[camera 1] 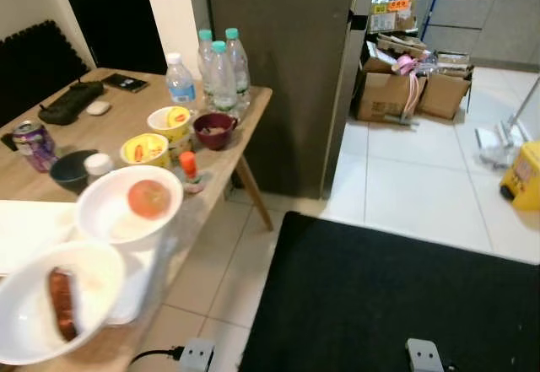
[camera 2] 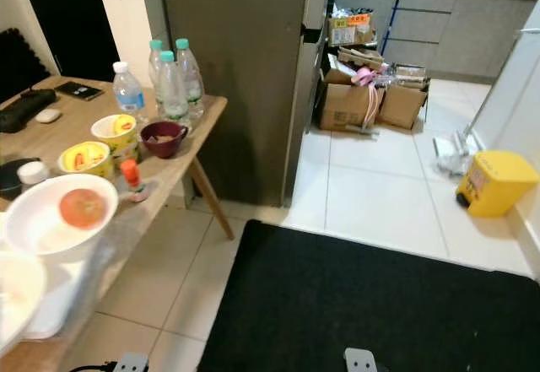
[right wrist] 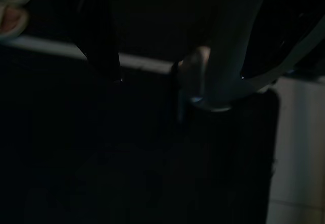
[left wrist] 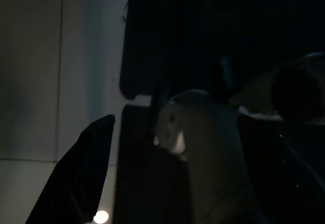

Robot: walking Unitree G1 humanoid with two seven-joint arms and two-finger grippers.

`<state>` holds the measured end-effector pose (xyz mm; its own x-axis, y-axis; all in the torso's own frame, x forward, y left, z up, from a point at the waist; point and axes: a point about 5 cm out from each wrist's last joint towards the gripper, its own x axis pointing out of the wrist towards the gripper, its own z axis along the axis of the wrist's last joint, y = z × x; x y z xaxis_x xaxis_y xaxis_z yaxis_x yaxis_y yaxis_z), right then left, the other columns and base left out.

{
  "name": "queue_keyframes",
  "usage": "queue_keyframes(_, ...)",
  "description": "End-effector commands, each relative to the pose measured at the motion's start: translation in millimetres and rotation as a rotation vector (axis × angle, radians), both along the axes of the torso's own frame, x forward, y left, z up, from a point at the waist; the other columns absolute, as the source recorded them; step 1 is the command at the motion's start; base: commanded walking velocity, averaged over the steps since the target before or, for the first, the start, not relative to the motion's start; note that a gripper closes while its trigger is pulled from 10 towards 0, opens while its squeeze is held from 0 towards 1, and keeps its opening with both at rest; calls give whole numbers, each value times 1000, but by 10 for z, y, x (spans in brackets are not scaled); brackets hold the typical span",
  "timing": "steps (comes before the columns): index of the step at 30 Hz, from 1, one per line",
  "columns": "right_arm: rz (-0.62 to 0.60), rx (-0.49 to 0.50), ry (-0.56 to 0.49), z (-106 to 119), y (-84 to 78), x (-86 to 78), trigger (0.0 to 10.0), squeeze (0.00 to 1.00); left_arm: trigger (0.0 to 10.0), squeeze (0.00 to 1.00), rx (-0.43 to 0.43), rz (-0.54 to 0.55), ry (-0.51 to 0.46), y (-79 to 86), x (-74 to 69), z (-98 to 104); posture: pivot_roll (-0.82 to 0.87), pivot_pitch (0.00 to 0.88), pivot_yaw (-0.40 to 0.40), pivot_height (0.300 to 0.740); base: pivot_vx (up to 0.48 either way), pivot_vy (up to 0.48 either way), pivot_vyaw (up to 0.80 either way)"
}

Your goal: Restocking fridge

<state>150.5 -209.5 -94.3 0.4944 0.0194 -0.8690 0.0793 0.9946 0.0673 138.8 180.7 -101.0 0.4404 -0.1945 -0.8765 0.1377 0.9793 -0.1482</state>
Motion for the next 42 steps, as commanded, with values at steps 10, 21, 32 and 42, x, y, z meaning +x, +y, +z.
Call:
queue_keyframes(10,19,12,-5,-1,33,6,10000,0,10000,0,25,8,8,48,-22,-5,-5,0,-9,740,0,0,315)
queue_keyframes(21,19,18,-4,-2,35,4,10000,0,10000,0,19,11,9,33,-24,-8,-7,0,-10,740,0,0,781)
queue_keyframes(32,24,18,0,-2,32,3,10000,0,10000,0,17,13,7,22,-15,-6,-7,0,-12,740,0,0,781)
queue_keyframes(42,1,19,10,-8,14,-14,10000,0,10000,0,-9,11,10,-2,-18,-7,-7,0,-16,740,0,-224,383)
